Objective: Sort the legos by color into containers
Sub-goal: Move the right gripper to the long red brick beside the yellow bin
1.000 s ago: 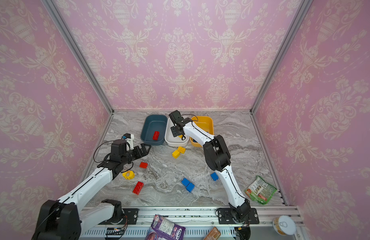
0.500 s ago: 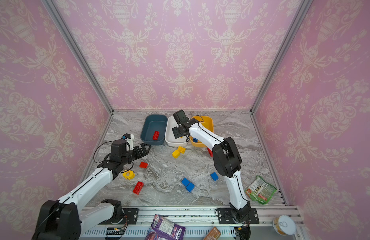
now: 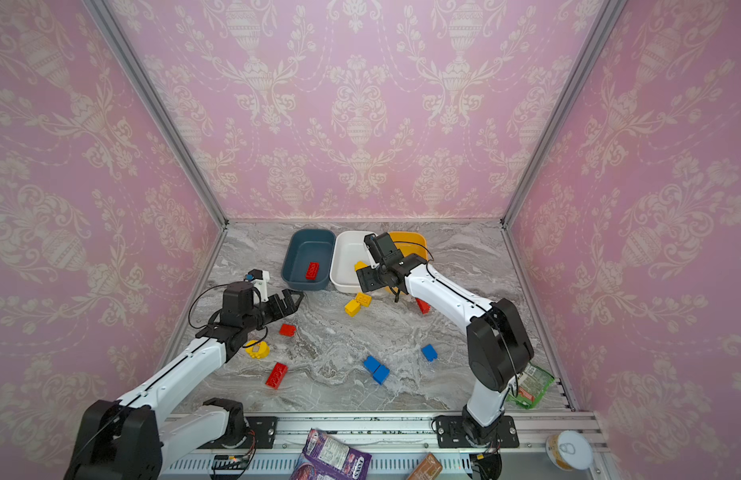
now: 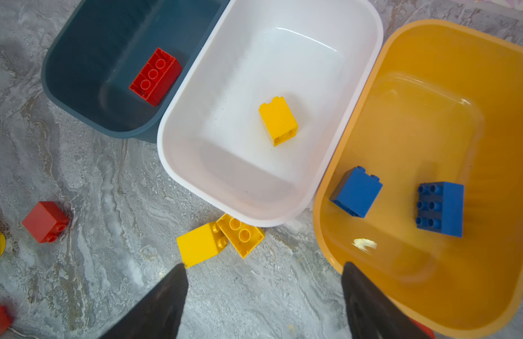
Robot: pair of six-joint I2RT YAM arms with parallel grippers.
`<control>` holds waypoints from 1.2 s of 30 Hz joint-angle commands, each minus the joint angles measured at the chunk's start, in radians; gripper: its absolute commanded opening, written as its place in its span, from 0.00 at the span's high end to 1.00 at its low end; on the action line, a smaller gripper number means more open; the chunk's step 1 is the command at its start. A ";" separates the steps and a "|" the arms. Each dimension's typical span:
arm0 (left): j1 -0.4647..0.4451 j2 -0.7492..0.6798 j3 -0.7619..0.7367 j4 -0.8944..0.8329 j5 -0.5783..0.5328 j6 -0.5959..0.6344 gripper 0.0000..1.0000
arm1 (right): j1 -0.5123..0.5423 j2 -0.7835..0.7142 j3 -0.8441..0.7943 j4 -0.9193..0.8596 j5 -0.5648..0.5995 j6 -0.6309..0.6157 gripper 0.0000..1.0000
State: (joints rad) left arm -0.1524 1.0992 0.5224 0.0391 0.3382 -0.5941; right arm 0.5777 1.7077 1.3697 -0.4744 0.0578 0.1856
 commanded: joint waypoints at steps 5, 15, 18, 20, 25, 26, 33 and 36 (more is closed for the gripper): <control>0.004 0.014 -0.003 0.044 0.062 -0.004 0.01 | -0.053 -0.134 -0.148 0.025 0.018 0.045 0.13; 0.006 0.039 -0.008 0.080 0.080 -0.001 0.01 | -0.199 -0.217 -0.316 0.036 -0.017 0.082 0.13; 0.005 0.052 -0.004 0.093 0.086 -0.003 0.01 | -0.248 -0.215 -0.347 0.052 -0.020 0.089 0.13; 0.005 0.060 -0.005 0.098 0.091 -0.002 0.01 | -0.278 -0.197 -0.357 0.054 -0.022 0.085 0.14; 0.006 0.059 -0.014 0.104 0.088 -0.004 0.01 | -0.322 -0.156 -0.388 0.081 -0.040 0.078 0.17; 0.006 0.059 -0.013 0.103 0.086 -0.005 0.01 | -0.330 -0.149 -0.401 0.097 -0.048 0.077 0.18; 0.006 0.055 -0.007 0.092 0.085 -0.006 0.01 | -0.363 -0.083 -0.440 0.162 -0.078 0.086 0.31; 0.005 0.050 -0.004 0.084 0.083 -0.003 0.01 | -0.365 -0.077 -0.445 0.181 -0.093 0.093 0.34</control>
State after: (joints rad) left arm -0.1524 1.1557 0.5205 0.1192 0.3992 -0.5938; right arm 0.2173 1.6302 0.9360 -0.3332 -0.0059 0.2661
